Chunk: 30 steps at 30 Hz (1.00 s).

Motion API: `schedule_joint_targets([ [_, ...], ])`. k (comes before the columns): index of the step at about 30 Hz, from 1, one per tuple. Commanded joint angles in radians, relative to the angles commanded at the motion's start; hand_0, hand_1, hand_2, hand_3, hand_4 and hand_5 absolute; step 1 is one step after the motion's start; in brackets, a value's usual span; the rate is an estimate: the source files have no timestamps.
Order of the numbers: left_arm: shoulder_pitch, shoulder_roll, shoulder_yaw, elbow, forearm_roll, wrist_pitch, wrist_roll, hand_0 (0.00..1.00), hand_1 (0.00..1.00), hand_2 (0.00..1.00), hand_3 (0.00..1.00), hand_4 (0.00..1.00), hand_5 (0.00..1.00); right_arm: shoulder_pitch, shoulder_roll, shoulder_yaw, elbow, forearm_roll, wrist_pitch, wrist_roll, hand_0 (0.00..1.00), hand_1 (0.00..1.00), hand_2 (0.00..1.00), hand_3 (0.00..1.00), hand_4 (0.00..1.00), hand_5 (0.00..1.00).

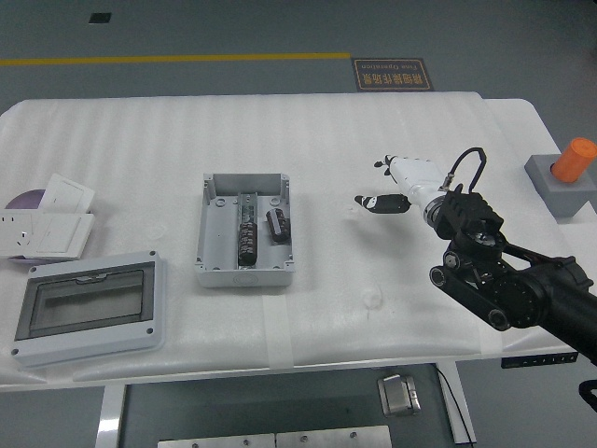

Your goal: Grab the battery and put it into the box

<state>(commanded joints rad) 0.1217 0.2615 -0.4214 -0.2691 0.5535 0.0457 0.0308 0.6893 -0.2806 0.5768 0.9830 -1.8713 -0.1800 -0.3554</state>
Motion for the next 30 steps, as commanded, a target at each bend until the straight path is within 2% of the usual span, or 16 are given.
schedule_joint_targets([
  [8,0.000,-0.002,0.000,0.000,0.000,0.000,0.000,0.637,0.661,0.564,0.622,0.728,0.554,-0.010,0.007,-0.027,-0.003,-0.013,-0.004,-0.006,0.720,0.720,0.729,0.798,0.803,0.633],
  [13,0.000,-0.002,-0.001,0.000,0.000,0.000,0.000,0.637,0.661,0.564,0.622,0.728,0.554,-0.015,0.005,-0.058,0.020,-0.013,-0.004,-0.014,0.720,0.720,0.729,0.798,0.803,0.633],
  [20,-0.002,-0.003,-0.001,0.000,0.000,0.000,0.000,0.637,0.662,0.564,0.622,0.728,0.549,-0.021,0.020,-0.109,0.038,0.012,-0.010,-0.010,0.716,0.716,0.723,0.793,0.759,0.596],
  [30,-0.001,-0.002,0.003,0.001,-0.002,0.000,0.001,0.638,0.662,0.563,0.621,0.731,0.541,-0.026,0.028,-0.142,0.050,0.029,-0.014,-0.004,0.712,0.712,0.722,0.792,0.750,0.591],
])
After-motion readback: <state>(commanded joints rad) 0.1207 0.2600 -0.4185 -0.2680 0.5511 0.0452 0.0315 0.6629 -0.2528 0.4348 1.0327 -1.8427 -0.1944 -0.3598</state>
